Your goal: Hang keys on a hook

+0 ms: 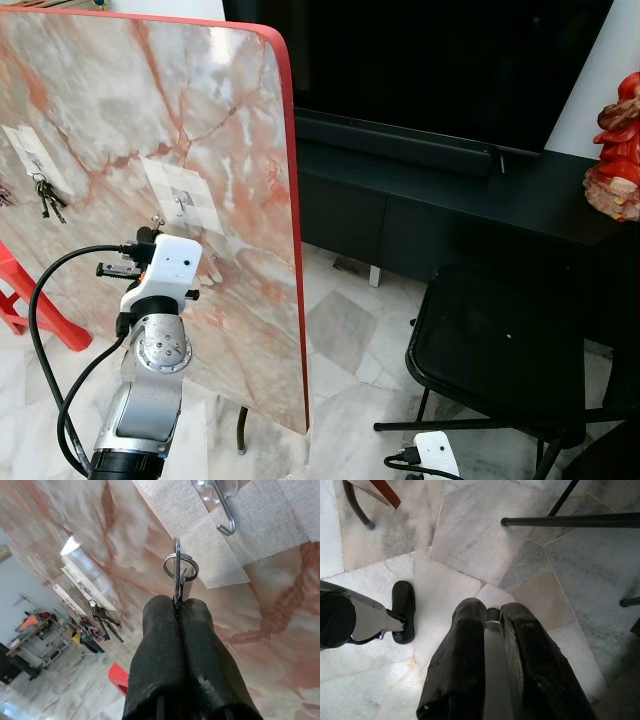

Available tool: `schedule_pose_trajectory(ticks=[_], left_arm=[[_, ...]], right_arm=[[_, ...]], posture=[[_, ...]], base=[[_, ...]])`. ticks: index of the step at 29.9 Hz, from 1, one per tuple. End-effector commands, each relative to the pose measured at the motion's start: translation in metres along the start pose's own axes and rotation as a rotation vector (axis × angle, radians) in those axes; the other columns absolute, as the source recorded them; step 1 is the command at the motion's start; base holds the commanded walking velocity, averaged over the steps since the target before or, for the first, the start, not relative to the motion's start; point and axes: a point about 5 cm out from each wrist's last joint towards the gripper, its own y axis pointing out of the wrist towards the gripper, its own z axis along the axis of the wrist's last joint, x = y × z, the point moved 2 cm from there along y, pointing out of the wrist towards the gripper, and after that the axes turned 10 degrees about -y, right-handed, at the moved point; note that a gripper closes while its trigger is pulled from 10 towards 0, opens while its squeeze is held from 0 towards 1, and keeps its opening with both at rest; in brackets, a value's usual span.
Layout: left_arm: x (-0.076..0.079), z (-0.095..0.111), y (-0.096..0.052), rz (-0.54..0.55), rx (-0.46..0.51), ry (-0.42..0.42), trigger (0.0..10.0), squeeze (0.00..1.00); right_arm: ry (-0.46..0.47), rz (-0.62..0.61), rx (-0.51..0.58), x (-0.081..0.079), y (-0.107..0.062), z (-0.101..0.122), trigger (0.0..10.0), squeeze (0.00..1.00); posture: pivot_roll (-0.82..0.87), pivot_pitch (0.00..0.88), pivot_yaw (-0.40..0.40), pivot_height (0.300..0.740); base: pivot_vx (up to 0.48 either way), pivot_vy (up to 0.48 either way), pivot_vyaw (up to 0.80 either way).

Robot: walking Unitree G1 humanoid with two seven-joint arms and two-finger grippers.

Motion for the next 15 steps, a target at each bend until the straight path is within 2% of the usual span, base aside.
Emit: schedule_pose_trajectory(ticks=[1, 15], left_arm=[[-0.0011, -0.0023, 0.0027, 0.011, -0.009, 0.04, 10.0, 0.0], [0.0013, 0.0031, 0.0082, 0.02, 0.017, 0.093, 10.0, 0.0]], right_arm=[[0.003, 0.003, 0.01, -0.0003, 0.0002, 0.0026, 10.0, 0.0], [0.005, 0.008, 0.011, -0.0013, 0.0003, 0.0026, 10.0, 0.0]], posture=[[-0.04, 0.0, 0.015, 0.716], [-0.04, 0.0, 0.016, 0.716]], base=[[0.0, 0.0, 0.0], [0.0, 0.0, 0.0]])
